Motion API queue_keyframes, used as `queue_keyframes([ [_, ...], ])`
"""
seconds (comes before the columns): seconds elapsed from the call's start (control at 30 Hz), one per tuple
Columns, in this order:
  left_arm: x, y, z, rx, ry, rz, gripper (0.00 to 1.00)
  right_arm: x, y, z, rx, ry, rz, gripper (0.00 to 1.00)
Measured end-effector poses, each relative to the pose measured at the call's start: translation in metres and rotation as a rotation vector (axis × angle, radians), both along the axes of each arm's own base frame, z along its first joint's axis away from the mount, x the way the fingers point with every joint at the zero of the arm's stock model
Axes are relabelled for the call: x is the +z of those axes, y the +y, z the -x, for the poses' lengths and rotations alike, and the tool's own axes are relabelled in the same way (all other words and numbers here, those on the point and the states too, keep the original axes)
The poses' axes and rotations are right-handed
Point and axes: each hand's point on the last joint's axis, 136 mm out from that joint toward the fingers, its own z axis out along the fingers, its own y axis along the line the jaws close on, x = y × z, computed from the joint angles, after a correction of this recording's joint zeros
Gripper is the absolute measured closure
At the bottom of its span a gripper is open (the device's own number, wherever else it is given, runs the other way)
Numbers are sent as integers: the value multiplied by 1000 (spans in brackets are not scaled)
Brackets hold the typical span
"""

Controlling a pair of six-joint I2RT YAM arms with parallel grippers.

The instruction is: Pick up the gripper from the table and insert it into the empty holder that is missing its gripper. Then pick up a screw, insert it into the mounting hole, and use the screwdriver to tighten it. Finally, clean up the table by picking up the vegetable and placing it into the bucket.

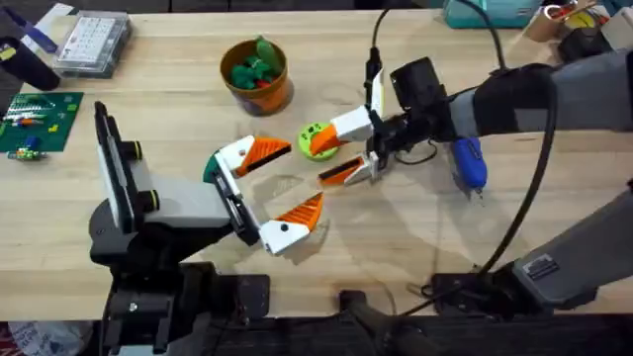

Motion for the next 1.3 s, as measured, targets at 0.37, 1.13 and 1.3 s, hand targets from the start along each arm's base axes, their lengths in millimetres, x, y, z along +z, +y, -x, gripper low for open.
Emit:
queue_keyframes([
  [0.37, 0, 0, 0, 0, 0, 0, 15, 16, 11, -3, 37, -49, -67, 14],
  [1.13, 0, 0, 0, 0, 0, 0, 15, 43, 60, 5, 79, -128, -91, 398],
  [1.3, 0, 0, 0, 0, 0, 0, 14, 42, 62, -1, 53, -133, -79, 399],
])
